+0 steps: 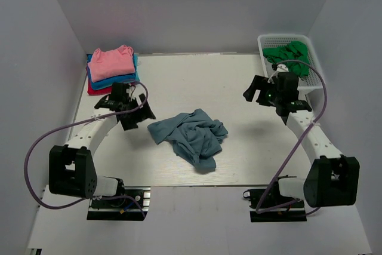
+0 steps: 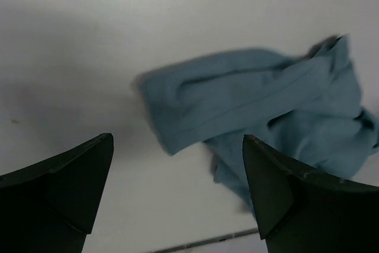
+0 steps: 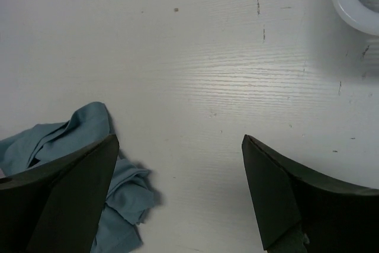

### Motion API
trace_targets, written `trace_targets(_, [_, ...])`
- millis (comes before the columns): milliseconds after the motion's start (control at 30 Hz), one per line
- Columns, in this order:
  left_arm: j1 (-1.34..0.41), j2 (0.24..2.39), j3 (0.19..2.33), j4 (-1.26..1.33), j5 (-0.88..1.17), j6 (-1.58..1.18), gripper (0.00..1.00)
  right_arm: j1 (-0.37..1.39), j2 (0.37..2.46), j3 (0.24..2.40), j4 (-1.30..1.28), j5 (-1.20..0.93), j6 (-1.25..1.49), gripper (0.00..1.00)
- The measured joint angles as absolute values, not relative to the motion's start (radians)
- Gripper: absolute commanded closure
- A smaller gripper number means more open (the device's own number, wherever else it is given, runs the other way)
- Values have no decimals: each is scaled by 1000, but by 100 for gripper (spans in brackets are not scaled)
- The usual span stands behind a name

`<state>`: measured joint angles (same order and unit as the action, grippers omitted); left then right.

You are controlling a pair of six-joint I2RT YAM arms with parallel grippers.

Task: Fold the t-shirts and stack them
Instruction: Flatten out the tshirt

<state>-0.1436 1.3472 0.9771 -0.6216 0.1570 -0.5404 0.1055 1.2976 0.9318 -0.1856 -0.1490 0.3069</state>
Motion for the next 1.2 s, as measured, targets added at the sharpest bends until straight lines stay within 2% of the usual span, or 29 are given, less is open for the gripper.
trace_targets(167, [-161,1356,821,-662,248,-555,0,134,1187,881,-163,-148,294,10])
trace_targets(367, [-203,1425,793,-626,308,-579,0,200,1209,846,-205,-146,272,10])
trace_targets(433, [-215,1466,793,-603,314,-584,1,224,1210,823,-212,-140,274,10])
trace_targets(500, [-224,1510,793,-582,315,-588,8,247,1207,796,-221,-134,277,10])
trace_targets(533, [-226,1529,802,-583,325,-595,13,258,1206,788,-232,-130,279,10])
trace_targets(567, [-231,1538,810,-582,325,-597,26,268,1205,785,-244,-125,279,10])
trace_targets(600, [-233,1541,813,-576,324,-598,55,275,1205,783,-246,-117,279,10])
trace_targets(700, [-246,1621,840,-542,319,-594,100,314,1196,759,-239,-97,275,10])
trace_targets(867, [-252,1692,897,-542,364,-580,100,385,1208,707,-255,-57,254,10])
trace_targets(1133, [-255,1664,926,-561,318,-576,100,473,1327,690,-213,-91,200,10])
trace_targets(1200, [-248,1650,958,-575,313,-573,100,482,1370,693,-183,-117,192,13])
